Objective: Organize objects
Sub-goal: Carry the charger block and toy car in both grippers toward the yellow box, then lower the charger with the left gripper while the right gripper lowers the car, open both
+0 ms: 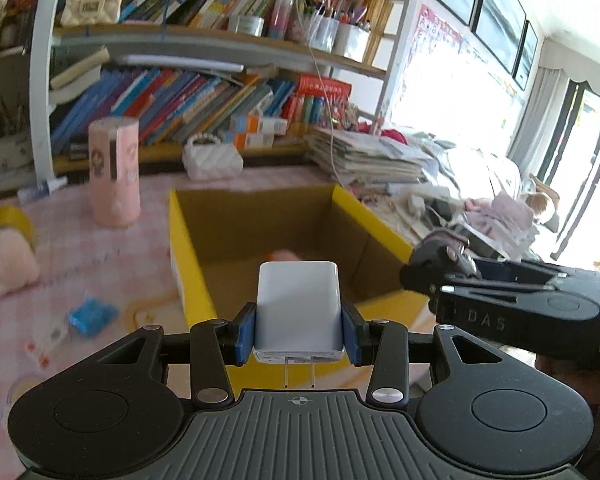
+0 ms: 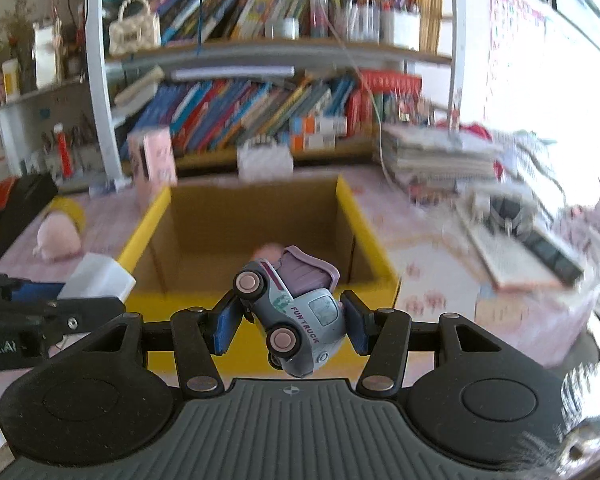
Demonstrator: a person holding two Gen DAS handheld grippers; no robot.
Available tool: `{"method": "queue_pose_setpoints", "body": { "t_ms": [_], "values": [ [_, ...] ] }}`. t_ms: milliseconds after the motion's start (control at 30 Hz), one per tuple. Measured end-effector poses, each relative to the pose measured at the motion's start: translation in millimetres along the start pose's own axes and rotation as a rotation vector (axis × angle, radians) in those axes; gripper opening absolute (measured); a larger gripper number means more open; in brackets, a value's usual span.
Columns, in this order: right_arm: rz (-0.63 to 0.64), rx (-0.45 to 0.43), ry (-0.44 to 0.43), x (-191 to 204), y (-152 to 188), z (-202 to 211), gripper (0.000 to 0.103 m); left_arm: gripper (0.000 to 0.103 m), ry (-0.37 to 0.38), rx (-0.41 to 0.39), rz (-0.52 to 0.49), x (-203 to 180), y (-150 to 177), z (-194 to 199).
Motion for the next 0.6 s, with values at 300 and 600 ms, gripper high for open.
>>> {"method": "queue_pose_setpoints", "body": {
  "t_ms": [300, 600],
  "values": [
    [0.037, -0.004, -0.064, -11.6, -35.4, -49.2, 0.051, 0.041, -0.087, 0.033, 0.001, 2.3, -10.7, -41.4],
    [0.093, 0.099, -0.147, -6.2, -20.5, -88.8, 0.051, 0.041, -0.166, 0.089, -0.031, 5.0, -8.0, -69.4]
  ]
}}
Point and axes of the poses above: each gripper's, at about its wrist camera, not at the fingertips, and z roughly against the way its jaws point, x to its left, y to its underside, the point moved 10 cm from there along -z, roughly the way its jaws point, and after that the axes turned 6 degrees about -z, right-handed, at the moved point
